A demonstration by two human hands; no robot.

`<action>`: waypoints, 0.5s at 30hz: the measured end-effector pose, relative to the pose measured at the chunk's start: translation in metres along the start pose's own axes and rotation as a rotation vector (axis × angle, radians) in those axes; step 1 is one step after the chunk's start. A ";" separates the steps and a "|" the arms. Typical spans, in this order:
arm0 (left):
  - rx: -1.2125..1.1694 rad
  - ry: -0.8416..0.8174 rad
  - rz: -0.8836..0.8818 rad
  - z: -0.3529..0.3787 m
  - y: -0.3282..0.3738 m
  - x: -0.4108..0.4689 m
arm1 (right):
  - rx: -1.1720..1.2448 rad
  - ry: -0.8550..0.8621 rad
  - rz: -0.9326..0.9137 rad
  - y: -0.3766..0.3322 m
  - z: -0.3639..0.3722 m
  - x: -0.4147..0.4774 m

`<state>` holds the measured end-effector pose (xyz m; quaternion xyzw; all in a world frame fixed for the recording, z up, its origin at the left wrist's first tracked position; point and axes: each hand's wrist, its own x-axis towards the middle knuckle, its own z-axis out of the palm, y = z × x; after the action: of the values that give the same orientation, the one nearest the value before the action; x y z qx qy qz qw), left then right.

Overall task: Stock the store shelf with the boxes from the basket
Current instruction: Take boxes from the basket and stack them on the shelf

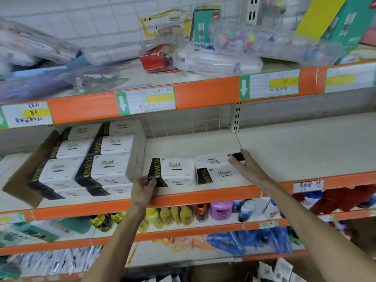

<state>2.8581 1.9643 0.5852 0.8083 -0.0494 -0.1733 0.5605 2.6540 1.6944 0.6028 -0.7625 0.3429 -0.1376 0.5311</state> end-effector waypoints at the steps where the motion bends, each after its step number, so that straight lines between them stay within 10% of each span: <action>1: -0.006 0.007 -0.011 -0.001 0.000 0.000 | 0.020 -0.051 0.004 0.003 -0.001 -0.002; 15: 0.026 -0.010 0.025 -0.004 0.011 -0.005 | -0.209 0.200 0.062 -0.002 0.017 0.010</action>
<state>2.8563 1.9651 0.5975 0.8139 -0.0645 -0.1697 0.5519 2.6716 1.6998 0.5960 -0.7852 0.4301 -0.1600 0.4158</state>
